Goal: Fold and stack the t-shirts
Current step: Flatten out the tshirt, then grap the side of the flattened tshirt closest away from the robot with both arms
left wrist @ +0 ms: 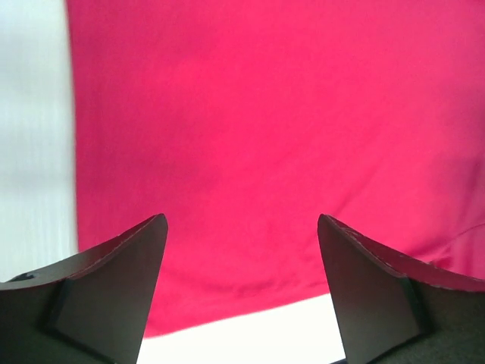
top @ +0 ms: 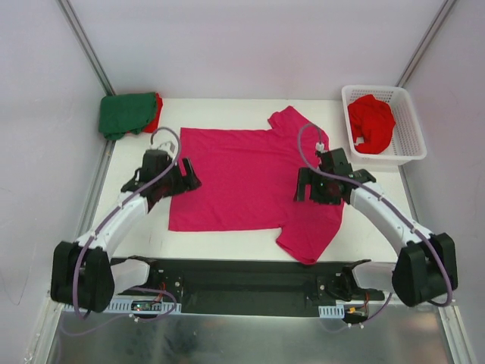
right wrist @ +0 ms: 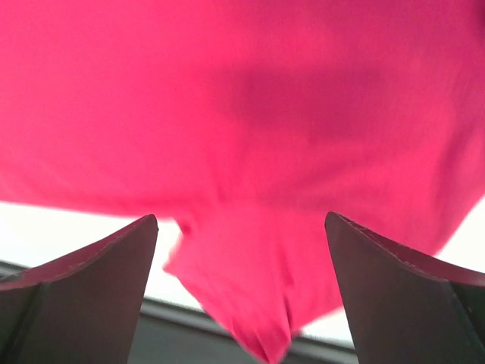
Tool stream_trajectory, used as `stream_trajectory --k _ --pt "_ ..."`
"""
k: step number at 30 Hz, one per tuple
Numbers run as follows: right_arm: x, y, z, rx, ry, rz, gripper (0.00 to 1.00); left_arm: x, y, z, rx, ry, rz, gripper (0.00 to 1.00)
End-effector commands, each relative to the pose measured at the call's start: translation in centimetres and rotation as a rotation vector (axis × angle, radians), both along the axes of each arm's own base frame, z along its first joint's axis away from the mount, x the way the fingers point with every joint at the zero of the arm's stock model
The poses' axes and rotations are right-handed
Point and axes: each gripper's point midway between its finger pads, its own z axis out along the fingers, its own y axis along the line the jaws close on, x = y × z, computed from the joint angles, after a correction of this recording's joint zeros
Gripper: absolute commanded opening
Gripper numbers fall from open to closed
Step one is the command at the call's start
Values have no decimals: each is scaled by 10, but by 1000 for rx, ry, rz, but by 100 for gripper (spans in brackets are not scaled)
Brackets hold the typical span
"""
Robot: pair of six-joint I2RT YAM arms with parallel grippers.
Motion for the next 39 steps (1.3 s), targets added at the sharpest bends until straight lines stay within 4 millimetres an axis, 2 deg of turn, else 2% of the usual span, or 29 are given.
stream_trajectory --k 1,2,3,4,5,8,14,16,25,31,39 --pt "-36 -8 12 -5 -33 -57 96 -26 6 13 -55 -89 86 82" --pt "-43 -8 13 -7 -32 -55 96 -38 7 -2 -65 -52 100 82" --pt "-51 -8 12 4 -21 -68 96 -43 8 -5 -71 -46 107 82" --pt "-60 -16 5 -27 -6 -87 96 -48 9 -4 -80 -58 113 82" --pt "-67 -16 10 -14 -30 -88 96 -56 10 -14 -85 -32 127 81" --pt "-90 -24 4 -18 -8 -121 99 -68 13 -23 -81 -13 140 82" --pt "-132 -35 -24 -47 56 -142 95 -68 11 -29 -59 19 130 82" --pt "-141 -37 -27 -64 36 -132 95 -66 10 -31 -46 30 126 82" --pt "-166 -33 -44 -85 25 -188 92 -57 -1 -26 -26 23 95 82" --pt "-179 -36 -52 -145 17 -201 82 -57 -8 -28 -26 27 76 82" --pt "-184 -30 -52 -213 -3 -190 66 -58 -10 -30 -26 29 69 83"
